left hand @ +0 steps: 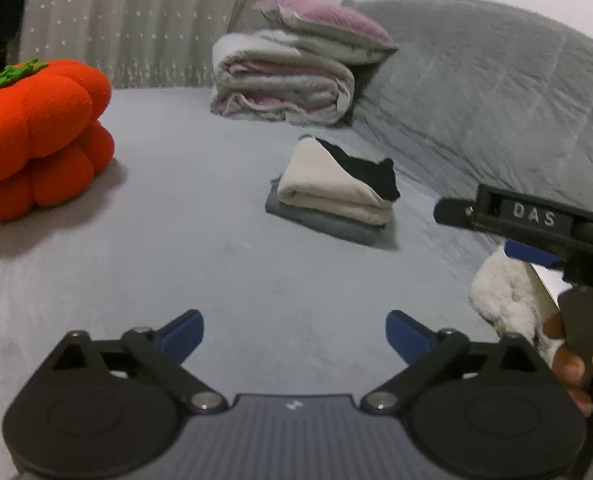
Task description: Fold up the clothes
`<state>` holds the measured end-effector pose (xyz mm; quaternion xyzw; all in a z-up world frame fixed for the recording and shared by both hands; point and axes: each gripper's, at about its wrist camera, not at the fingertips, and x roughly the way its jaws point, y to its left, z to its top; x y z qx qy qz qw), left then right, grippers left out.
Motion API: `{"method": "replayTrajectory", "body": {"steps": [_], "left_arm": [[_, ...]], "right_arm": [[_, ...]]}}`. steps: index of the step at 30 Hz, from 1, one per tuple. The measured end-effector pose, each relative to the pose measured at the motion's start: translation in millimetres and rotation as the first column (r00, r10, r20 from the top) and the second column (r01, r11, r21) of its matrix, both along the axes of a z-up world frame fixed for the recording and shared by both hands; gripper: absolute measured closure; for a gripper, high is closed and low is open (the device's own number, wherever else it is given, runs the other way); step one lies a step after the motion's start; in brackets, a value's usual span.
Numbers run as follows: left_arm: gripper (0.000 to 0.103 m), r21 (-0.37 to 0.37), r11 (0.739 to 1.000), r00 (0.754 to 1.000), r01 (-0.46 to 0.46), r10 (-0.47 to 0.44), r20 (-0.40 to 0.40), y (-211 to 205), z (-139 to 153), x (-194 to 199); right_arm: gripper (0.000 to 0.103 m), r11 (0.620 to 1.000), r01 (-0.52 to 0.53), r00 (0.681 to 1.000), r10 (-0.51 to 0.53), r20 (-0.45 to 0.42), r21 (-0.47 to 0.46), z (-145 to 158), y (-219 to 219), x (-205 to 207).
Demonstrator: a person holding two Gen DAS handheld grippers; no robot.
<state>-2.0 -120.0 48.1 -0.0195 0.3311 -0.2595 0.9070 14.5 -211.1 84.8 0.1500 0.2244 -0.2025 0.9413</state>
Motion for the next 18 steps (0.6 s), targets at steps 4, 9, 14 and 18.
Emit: {"method": "replayTrajectory", "body": {"steps": [4, 9, 14, 18], "left_arm": [[0.002, 0.016, 0.999, 0.998, -0.035, 0.035, -0.053, 5.8, -17.6, 10.1], [0.001, 0.027, 0.997, 0.996, -0.071, 0.072, -0.054, 1.7, -27.2, 17.5], [0.001, 0.041, 0.996, 0.996, -0.078, 0.080, -0.032, -3.0, -30.9, 14.6], [0.001, 0.062, 0.995, 0.997, -0.076, 0.077, -0.007, -4.2, -30.5, 9.7]], "right_arm": [[0.000, 0.999, -0.011, 1.000, 0.011, -0.007, -0.035, -25.1, 2.6, 0.3], [0.000, 0.999, 0.021, 0.999, -0.019, -0.050, 0.045, -44.2, -1.5, 3.7], [0.000, 0.998, 0.014, 0.999, -0.011, -0.049, 0.062, -47.0, 2.8, 2.9], [0.000, 0.999, 0.018, 0.997, -0.014, -0.080, 0.044, -51.9, 4.2, 4.8]]}}
